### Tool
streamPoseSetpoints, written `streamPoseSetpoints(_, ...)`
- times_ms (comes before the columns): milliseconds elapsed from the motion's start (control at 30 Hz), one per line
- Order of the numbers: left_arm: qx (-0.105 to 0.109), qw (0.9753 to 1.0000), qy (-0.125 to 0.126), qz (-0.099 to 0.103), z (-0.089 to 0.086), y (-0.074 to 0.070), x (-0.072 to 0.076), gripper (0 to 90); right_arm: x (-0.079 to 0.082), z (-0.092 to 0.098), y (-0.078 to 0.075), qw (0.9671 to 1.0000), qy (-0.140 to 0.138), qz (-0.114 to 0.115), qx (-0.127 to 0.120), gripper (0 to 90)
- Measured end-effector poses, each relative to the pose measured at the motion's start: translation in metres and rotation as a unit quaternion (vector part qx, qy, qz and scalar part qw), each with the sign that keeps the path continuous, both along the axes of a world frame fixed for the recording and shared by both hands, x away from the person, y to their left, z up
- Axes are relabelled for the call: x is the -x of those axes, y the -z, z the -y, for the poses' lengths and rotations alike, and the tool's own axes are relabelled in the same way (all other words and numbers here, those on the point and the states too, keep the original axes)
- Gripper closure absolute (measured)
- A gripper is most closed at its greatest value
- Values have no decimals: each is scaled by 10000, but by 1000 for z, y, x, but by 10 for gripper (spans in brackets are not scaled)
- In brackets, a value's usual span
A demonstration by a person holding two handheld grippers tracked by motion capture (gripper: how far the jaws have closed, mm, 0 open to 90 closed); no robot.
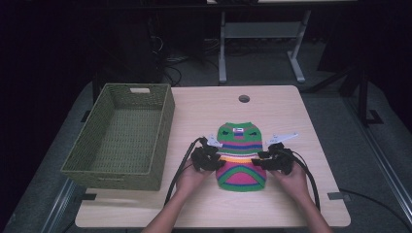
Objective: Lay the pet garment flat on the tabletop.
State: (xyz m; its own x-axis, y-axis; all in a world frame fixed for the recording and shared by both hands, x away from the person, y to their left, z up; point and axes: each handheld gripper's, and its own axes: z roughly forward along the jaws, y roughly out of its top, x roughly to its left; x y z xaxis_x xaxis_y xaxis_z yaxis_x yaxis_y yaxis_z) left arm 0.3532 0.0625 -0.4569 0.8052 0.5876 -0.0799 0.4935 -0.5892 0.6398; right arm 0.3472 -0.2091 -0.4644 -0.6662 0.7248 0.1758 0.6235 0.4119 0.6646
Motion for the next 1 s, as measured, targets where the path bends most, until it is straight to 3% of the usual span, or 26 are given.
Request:
streamPoseSetpoints(100,44,10000,-30,28,-1,-2,1,627,1,2,-4,9999,37,24,-117,507)
streamPoseSetpoints(267,109,9999,-57,1,-2,-4,2,598,2,5,-10,10000,12,19,-80,487)
streamPoseSetpoints(367,264,9996,-96,-40,-5,-5,2,575,2,7,-10,9999,8,-51,-96,466)
streamPoseSetpoints(800,386,9990,-231,37,-18,-10,5,441,3,15,-13,9996,-3,-201,-199,401)
streamPoseSetpoints(867,494,9984,-266,37,-20,-11,5,429,4,18,-14,9996,-13,-193,-203,394)
streamPoseSetpoints(1000,497,9982,-320,74,-24,-12,5,394,5,21,-15,9996,15,-165,-219,382)
